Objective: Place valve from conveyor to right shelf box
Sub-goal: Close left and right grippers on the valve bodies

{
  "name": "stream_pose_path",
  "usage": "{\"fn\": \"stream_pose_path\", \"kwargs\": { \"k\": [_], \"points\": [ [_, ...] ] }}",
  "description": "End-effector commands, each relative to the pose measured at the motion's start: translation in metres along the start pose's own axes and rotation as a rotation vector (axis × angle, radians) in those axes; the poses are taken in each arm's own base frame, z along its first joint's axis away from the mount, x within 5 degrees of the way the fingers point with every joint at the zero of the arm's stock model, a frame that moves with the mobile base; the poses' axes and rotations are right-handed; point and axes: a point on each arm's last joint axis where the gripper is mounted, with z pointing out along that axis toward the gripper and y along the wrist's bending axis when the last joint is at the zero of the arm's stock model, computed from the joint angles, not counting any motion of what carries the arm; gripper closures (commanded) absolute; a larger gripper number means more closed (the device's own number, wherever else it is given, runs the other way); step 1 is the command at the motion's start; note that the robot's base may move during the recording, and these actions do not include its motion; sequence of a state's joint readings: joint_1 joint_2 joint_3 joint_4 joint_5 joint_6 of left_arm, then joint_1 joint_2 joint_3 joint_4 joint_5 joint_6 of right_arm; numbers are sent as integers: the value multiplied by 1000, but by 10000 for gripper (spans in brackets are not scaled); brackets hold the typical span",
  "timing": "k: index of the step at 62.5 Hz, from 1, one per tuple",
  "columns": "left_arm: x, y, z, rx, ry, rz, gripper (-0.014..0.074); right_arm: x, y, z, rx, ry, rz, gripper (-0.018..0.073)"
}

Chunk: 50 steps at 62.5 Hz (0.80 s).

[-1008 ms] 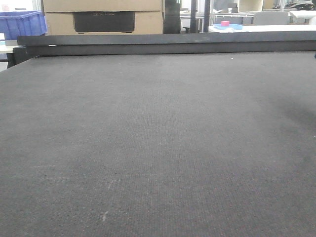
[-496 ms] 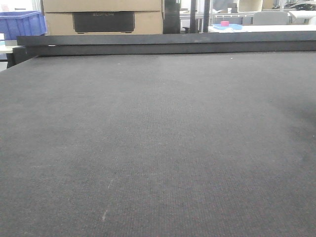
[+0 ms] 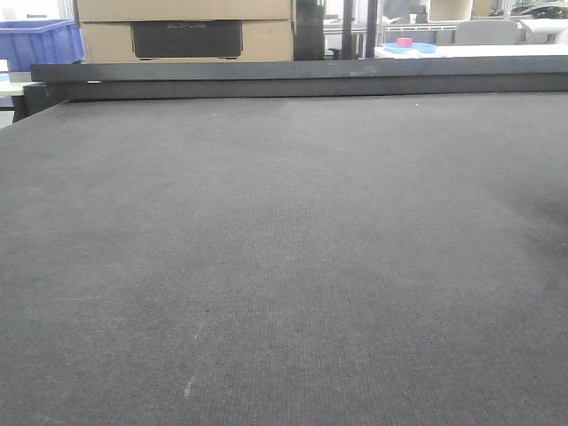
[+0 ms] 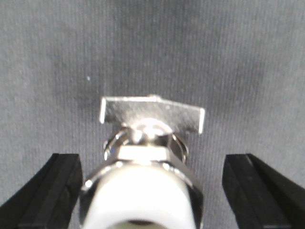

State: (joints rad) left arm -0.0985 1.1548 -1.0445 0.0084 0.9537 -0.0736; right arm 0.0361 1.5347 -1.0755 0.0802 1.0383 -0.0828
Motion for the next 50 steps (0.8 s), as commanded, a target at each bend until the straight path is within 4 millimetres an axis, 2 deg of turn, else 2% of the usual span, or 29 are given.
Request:
{"fn": "stream_pose_path", "kwargs": {
  "k": [1,16,21,29,39,50],
  "points": [
    [-2,-2,-1,12,-15,2,707,-1,-2,-1,6,-19,-7,83],
    [-2,-2,-1,12,-15,2,707,-2,-2,3,5,1,-6,83],
    [-2,-2,-1,12,-15,2,707,-2,-2,3,5,-2,-6,111],
    [-2,-2,-1,12,-15,2,707,-1,-2,3,5,4,-6,288],
    [-1,-3,-1,15,-1,-22,707,-1,-2,3,4,10,-6,732],
    [-1,8,-2,1,9,-152,707,-1,-2,3,4,10,-6,724]
  ]
}}
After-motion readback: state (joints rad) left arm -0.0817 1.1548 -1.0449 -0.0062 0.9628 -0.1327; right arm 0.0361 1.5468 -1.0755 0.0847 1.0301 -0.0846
